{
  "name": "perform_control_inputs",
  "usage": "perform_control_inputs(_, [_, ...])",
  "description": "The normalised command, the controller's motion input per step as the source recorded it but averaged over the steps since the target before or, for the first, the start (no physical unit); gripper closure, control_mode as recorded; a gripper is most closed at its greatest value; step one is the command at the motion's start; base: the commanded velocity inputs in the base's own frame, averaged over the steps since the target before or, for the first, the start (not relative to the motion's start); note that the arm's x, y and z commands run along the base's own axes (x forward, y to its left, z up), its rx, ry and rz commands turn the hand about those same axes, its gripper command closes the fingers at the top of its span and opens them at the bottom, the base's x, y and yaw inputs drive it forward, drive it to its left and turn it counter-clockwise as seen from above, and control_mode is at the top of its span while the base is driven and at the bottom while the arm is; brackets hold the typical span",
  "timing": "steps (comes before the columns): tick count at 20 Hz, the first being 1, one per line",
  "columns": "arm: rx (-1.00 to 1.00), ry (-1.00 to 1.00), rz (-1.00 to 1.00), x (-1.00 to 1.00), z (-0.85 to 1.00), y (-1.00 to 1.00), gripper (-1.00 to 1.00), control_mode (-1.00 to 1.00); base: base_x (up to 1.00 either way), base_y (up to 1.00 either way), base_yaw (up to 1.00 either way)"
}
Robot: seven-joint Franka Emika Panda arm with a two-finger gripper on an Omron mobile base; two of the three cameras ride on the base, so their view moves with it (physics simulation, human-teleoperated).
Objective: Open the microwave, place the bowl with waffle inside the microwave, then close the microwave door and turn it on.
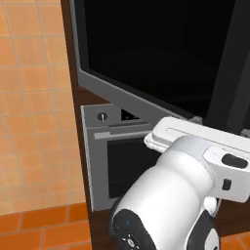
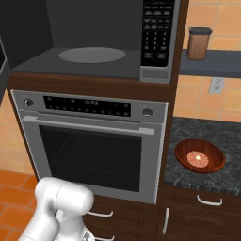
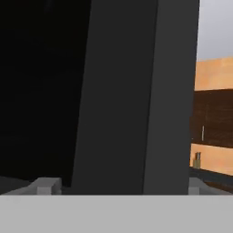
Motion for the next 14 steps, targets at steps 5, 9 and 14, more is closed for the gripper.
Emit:
perform_control_inputs(5, [-0.01, 0.06, -0.05, -0.66, 0.14, 0.07, -1.00, -1.00, 0.00, 0.00, 0.00])
perform_control_inputs(9, [0.00, 0.00, 0.24, -0.45, 0.07, -0.07, -1.00, -1.00, 0.00, 0.00, 0.00])
perform_control_inputs(14, [0.16, 0.14, 0.53, 0.19, 0.00, -0.56, -1.00, -1.00, 0.00, 0.00, 0.00])
